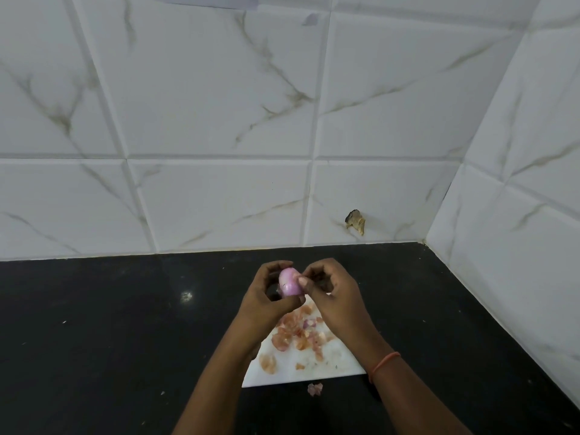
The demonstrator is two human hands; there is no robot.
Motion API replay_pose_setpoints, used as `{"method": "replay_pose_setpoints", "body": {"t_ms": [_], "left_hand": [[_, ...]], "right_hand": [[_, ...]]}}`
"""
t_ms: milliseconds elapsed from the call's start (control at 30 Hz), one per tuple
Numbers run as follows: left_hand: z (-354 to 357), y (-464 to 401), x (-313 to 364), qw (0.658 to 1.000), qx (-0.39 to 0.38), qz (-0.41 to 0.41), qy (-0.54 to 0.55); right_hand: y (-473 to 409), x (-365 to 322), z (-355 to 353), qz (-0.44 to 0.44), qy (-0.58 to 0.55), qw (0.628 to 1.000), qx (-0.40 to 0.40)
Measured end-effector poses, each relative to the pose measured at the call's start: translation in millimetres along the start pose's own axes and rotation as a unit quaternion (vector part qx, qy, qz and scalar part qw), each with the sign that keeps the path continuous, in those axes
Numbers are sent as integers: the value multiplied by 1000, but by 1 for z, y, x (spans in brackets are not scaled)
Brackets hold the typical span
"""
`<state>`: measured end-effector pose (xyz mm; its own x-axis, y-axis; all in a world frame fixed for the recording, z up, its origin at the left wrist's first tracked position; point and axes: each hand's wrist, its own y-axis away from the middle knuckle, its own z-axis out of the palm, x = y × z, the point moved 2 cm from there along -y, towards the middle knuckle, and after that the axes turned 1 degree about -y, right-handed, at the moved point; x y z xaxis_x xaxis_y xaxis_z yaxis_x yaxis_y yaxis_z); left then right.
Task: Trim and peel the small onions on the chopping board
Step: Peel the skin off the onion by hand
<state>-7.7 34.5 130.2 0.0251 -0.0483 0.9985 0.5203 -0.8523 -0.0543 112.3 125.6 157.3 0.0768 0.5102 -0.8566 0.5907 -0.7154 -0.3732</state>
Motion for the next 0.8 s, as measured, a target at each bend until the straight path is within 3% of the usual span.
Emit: {"method": "replay_pose_setpoints", "body": {"t_ms": [200,300,367,533,700,800], "left_hand": [[-2,0,-2,999,16,-32,34],[0,0,-1,999,19,-26,38],[1,0,-1,999,18,-18,36],[2,2,2,999,21,1,31],[1,2,3,999,33,20,15],[2,2,4,998,45,37,-14]], "right_hand": [[-3,11,0,144,-122,981,40],[-2,11,1,190,-179,965,19],[-1,10,1,169,-178,969,-5],[1,7,4,60,-58,996,-38],[0,9,3,119,-126,984,-33],[0,11,3,109,-79,989,-61]]}}
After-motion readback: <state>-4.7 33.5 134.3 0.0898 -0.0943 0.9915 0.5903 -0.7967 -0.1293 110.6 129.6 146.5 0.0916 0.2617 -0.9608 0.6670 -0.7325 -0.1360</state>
